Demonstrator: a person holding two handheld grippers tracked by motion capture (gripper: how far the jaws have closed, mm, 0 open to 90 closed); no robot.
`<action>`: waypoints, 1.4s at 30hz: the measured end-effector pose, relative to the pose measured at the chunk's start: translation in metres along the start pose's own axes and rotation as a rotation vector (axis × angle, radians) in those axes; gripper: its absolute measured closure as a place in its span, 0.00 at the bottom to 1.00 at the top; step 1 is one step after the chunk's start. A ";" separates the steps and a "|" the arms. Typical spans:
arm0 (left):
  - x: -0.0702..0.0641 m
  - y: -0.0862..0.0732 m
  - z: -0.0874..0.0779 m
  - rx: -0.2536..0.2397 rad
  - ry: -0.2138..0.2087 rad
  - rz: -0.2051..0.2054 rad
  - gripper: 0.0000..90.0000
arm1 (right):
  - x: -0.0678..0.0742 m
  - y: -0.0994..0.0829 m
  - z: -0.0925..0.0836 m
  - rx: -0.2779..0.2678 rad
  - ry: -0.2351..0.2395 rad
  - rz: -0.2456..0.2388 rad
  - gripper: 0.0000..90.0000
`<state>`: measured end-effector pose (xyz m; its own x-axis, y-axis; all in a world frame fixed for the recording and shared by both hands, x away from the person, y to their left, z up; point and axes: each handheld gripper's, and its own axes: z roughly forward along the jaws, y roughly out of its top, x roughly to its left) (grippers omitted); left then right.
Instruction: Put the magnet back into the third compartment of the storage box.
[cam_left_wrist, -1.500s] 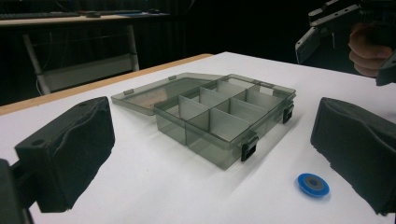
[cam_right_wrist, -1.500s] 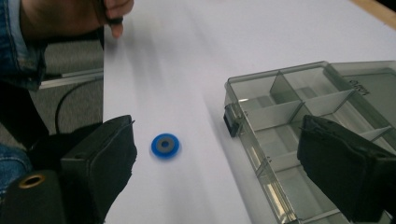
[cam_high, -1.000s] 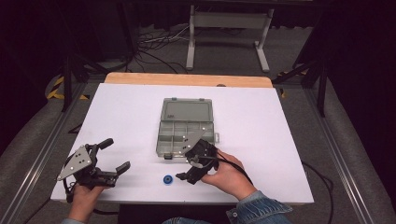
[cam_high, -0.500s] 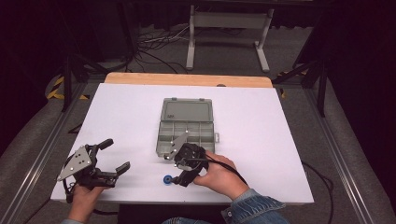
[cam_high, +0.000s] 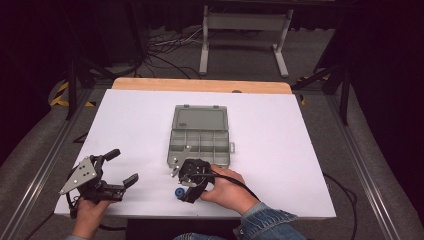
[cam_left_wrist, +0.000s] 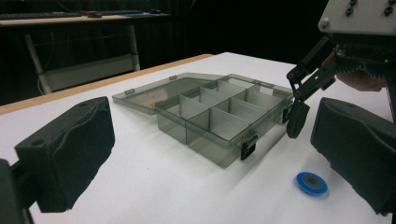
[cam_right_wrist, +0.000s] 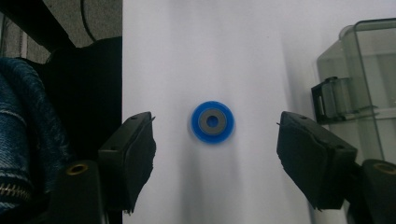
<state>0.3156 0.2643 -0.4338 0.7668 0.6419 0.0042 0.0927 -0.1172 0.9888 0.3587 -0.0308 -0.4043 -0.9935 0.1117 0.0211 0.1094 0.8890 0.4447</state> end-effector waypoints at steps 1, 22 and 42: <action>0.000 0.000 0.000 0.000 0.000 0.001 0.00 | 0.001 0.001 0.002 0.004 0.003 0.003 0.32; 0.000 0.000 0.001 0.004 -0.006 0.002 0.00 | 0.003 0.005 0.033 0.077 -0.006 -0.029 0.50; 0.001 0.000 0.001 0.004 -0.006 0.001 0.00 | 0.008 0.005 0.030 0.051 -0.028 -0.061 0.69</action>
<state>0.3168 0.2639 -0.4337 0.7710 0.6369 0.0038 0.0946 -0.1203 0.9882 0.3518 -0.0116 -0.4286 -0.9972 0.0685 -0.0304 0.0508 0.9159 0.3983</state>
